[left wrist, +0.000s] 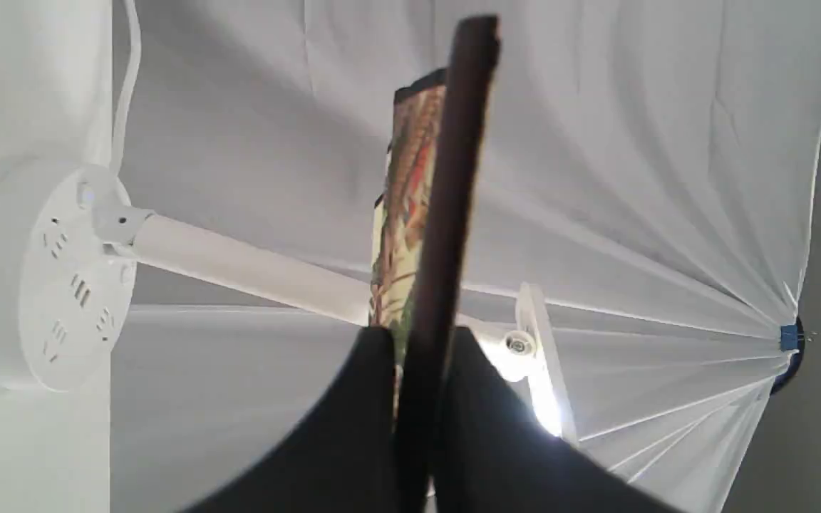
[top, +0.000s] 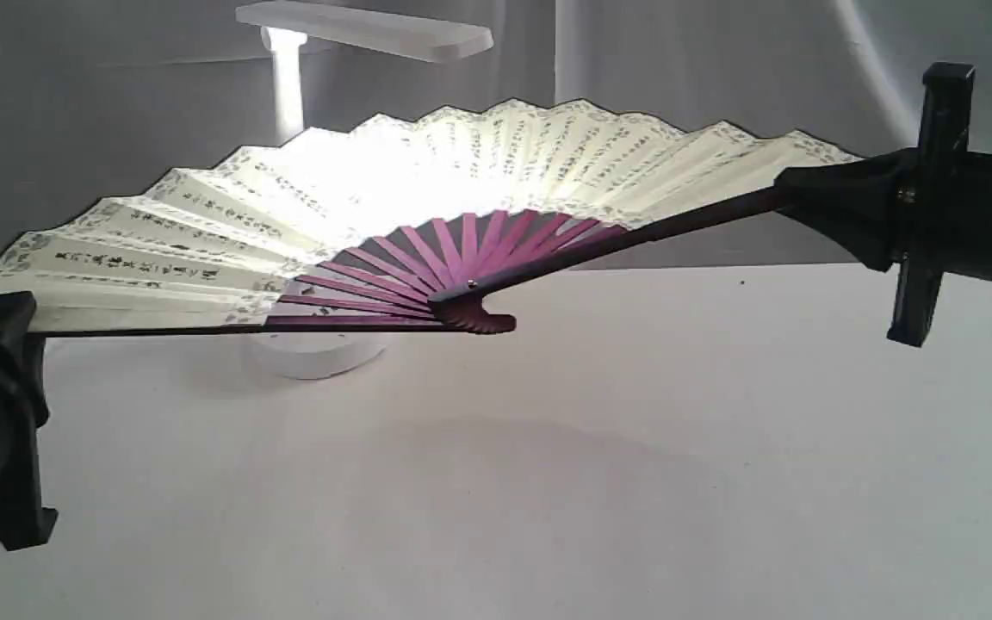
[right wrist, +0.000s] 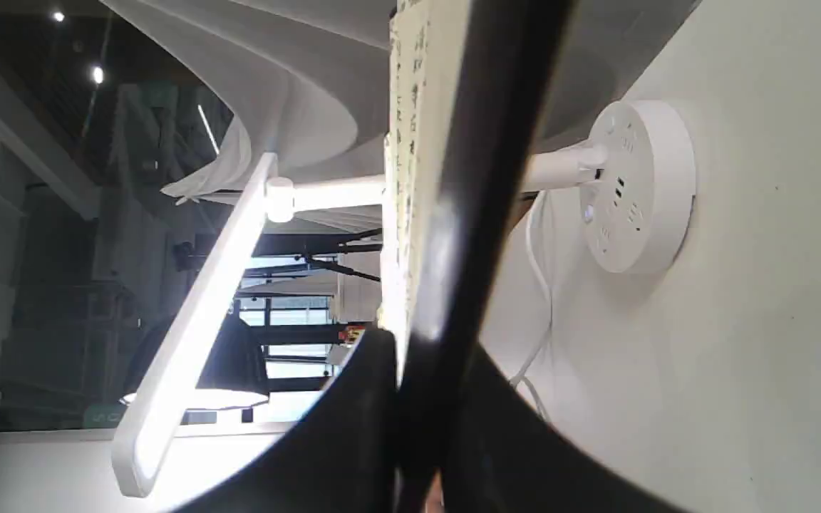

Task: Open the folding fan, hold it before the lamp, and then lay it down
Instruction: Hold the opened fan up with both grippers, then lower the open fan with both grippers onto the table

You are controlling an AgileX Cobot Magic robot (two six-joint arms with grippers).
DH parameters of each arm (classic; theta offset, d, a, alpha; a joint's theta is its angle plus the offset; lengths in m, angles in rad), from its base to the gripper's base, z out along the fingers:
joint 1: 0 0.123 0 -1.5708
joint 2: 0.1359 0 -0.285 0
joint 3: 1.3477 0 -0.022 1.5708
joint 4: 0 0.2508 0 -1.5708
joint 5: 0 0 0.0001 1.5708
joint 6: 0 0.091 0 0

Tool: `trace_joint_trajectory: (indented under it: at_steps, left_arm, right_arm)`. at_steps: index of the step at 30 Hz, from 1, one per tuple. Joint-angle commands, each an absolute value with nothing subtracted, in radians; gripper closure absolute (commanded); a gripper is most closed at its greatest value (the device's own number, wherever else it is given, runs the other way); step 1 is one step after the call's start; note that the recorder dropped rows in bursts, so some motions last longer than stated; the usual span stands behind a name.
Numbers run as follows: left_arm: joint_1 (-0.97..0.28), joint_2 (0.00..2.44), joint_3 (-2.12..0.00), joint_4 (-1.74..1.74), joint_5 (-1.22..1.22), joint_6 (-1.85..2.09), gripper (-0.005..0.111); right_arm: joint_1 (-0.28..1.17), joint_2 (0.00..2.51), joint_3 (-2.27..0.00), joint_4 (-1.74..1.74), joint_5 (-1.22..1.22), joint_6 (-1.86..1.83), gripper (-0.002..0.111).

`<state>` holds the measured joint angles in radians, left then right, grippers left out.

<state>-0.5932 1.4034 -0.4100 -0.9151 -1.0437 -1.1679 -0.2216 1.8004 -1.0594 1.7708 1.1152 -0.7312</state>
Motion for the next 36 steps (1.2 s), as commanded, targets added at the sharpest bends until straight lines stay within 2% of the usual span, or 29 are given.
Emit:
trace_joint_trajectory:
  at_steps: [1,36]
  left_arm:
    - [-0.581,1.384,-0.411,-0.989,-1.125,-1.196,0.107]
    - [-0.581,1.384,-0.411,-0.929,-1.116,-1.196,0.107]
  right_arm:
    - [-0.231,1.796,-1.061,1.744,1.043,-0.776,0.108]
    - [-0.231,1.796,-1.061,1.744,1.041,-0.778,0.108]
